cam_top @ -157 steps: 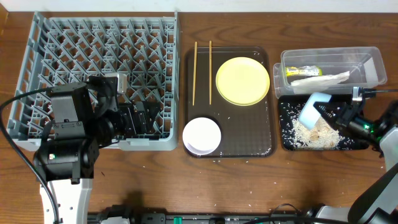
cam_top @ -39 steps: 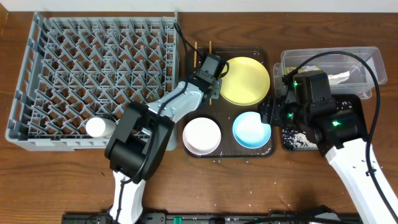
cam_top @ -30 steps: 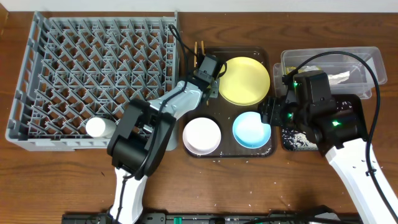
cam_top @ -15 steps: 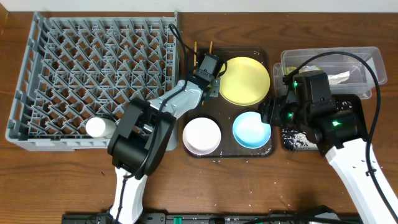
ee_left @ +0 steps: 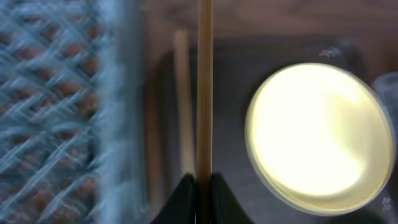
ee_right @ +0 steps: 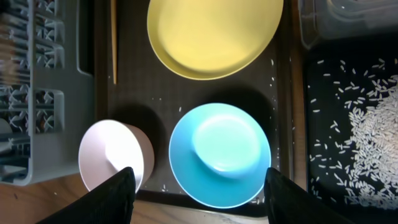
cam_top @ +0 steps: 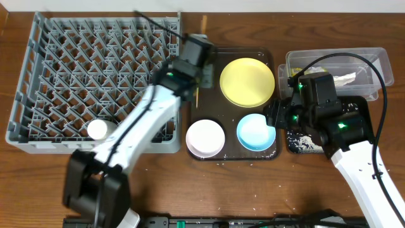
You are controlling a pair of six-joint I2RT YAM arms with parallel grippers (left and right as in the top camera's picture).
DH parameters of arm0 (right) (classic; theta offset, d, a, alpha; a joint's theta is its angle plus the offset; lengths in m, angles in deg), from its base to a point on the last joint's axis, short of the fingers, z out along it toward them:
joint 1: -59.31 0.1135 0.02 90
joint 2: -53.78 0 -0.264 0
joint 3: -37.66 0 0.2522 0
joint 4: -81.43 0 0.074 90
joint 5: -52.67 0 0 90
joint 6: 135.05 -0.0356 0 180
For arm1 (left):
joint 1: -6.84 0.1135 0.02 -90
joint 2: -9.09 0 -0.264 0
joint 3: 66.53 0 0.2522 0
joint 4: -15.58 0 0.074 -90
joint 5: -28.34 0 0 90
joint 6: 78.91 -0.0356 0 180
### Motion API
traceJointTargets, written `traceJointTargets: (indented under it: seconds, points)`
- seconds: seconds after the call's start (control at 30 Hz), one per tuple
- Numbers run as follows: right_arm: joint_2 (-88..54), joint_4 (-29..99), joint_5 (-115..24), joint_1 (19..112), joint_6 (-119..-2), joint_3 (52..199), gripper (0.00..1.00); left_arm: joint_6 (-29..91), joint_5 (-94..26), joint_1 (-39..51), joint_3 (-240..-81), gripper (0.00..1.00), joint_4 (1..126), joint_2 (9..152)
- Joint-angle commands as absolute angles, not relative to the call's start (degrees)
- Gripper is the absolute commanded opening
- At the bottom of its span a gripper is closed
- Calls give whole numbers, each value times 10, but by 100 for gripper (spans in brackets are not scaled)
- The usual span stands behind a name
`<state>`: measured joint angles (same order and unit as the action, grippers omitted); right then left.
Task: Sort waste into correct bins and load items into the dishwasher
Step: 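Grasp a wooden chopstick with the left gripper and lift it, then place the chopstick into the dish rack with the left gripper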
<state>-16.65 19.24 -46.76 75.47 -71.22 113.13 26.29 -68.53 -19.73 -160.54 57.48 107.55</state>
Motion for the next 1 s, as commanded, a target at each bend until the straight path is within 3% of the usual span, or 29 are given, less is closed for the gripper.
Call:
traceJointTargets:
  seconds: [0.0, 0.27, 0.6, 0.67, 0.77, 0.97]
  points:
    - [-167, 193, -468, 759, -718, 1132, 64, 259, -733, -161, -1603, 8, 613, 1084]
    - [-167, 201, -468, 759, -718, 1132, 65, 258, -712, -97, -1581, 8, 643, 1122]
    - [-167, 202, -468, 759, -718, 1132, 65, 257, -681, -99, -1581, 9, 653, 1125]
    - [-167, 203, -468, 759, -718, 1132, 65, 257, -668, -99, -1581, 13, 653, 1125]
    - [-167, 203, -468, 759, -718, 1132, 65, 248, -668, -99, -1585, 27, 657, 1121]
    - [-167, 205, -466, 759, -718, 1132, 66, 238, -655, -103, -1616, 28, 689, 1083]
